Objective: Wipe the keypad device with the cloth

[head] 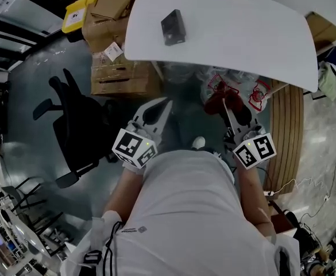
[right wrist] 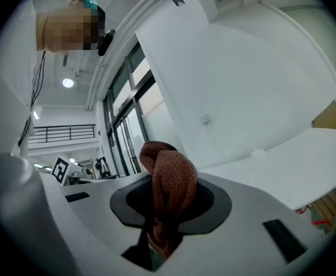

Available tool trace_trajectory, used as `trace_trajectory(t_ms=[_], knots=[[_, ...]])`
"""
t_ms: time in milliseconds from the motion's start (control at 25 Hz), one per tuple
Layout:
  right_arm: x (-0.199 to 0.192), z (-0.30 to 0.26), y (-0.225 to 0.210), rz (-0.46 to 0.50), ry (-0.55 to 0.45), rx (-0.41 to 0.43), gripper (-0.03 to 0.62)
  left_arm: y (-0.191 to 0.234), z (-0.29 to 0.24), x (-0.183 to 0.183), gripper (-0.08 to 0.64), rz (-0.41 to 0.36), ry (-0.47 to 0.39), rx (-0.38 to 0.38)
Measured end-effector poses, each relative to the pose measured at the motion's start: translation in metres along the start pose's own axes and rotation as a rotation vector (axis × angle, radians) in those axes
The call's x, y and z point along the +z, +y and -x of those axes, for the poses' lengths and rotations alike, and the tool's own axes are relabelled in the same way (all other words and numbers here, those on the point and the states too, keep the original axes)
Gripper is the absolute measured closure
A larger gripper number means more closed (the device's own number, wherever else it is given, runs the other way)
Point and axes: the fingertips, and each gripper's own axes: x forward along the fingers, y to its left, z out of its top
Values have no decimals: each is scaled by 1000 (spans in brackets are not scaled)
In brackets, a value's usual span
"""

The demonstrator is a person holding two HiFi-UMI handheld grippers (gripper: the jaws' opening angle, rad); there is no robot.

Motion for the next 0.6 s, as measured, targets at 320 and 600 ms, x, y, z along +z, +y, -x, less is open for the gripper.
trace_trajectory(t_ms=[320, 600], knots=[[2, -106, -29, -5, 48, -74, 491, 108, -42, 30, 549, 60, -5, -38], [9, -191, -41, 13, 41, -118, 491, 199, -60, 65, 549, 109, -39, -20]])
